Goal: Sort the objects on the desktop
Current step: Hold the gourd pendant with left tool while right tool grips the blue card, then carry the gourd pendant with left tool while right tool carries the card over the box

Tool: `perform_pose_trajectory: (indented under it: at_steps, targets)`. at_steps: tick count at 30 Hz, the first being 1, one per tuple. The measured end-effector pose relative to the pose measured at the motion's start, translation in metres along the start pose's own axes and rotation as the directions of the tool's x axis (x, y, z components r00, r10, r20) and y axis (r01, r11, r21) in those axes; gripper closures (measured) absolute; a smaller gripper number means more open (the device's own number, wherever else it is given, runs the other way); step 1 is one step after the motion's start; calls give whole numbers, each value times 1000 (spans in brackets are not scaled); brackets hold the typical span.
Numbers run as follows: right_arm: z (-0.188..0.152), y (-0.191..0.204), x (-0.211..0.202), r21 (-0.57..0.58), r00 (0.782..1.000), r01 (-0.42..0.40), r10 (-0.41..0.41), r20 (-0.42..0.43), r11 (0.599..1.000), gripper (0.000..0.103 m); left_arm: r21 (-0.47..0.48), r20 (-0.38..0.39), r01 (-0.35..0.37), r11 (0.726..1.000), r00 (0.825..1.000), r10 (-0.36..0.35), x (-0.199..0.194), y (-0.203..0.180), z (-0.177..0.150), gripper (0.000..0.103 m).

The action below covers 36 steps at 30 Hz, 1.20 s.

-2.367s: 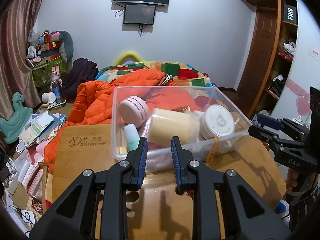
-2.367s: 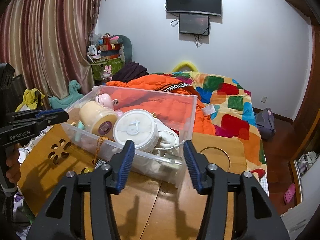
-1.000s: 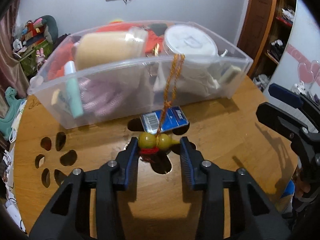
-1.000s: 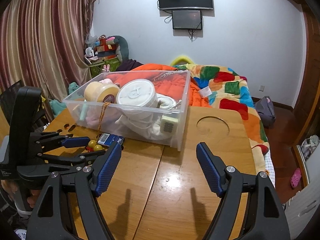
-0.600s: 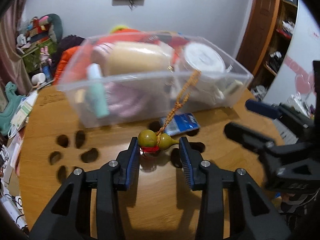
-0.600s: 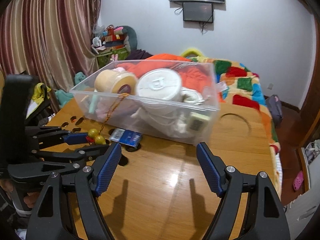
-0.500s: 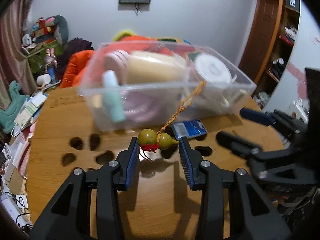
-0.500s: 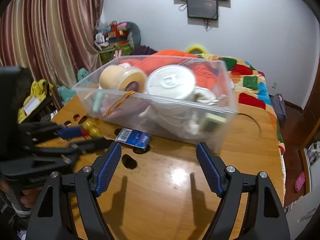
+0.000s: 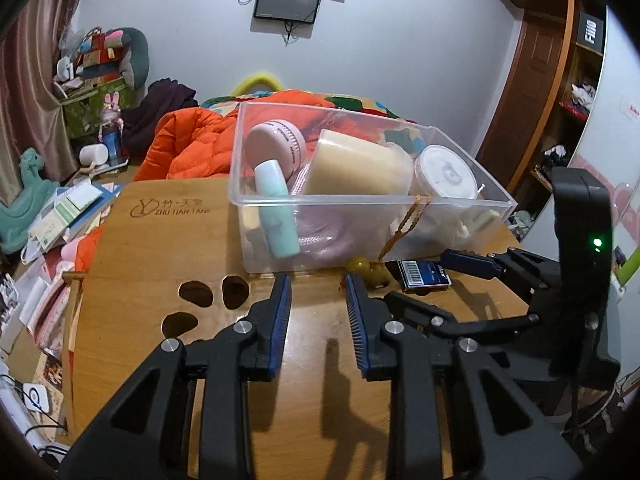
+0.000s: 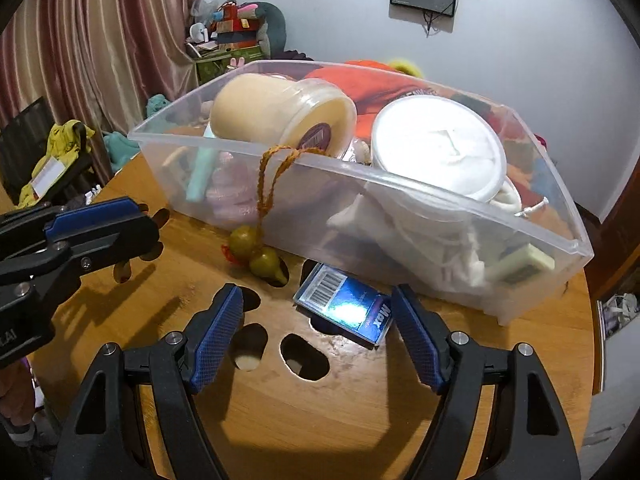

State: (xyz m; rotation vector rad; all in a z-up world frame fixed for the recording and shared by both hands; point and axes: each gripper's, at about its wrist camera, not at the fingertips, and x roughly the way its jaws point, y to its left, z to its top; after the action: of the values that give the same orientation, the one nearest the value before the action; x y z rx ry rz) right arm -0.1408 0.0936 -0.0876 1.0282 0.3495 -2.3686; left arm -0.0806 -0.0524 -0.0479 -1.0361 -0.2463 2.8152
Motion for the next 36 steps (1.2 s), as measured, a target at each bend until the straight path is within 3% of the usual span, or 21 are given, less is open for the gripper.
perform_pose_trajectory:
  at_steps: [3,8,10,11,24,28,33,36]
  targets:
    - [-1,-7,4,28,1000,4,-3,-17,1000,32,-11,6,8,1000,1000,-8,-1,5,-2,75]
    - [1,-17,5,61,1000,9,-8,-23,998,46,2,-16,43,999,999,-43,4,0,-4,75]
    - [0,-15,3,41,999,24,-23,-23,999,59,16,-33,58,998,998,-58,9,-8,-6,71]
    - [-1,-15,2,35,999,27,-26,-22,999,59,22,-40,62,998,997,-61,11,-11,-6,68]
    - [-23,-40,-21,-4,1000,29,-29,-11,1000,60,77,-120,66,995,991,-57,42,-49,-4,67]
    - [-28,-44,-26,-22,1000,20,-20,0,1000,59,102,-136,38,994,990,-24,53,-63,-2,67]
    - [-33,-51,-35,-28,1000,-17,17,23,999,40,114,-146,0,993,989,17,63,-74,1,64]
    - [-35,-58,-38,-31,999,-23,25,40,999,40,119,-145,-20,993,989,37,67,-79,5,62]
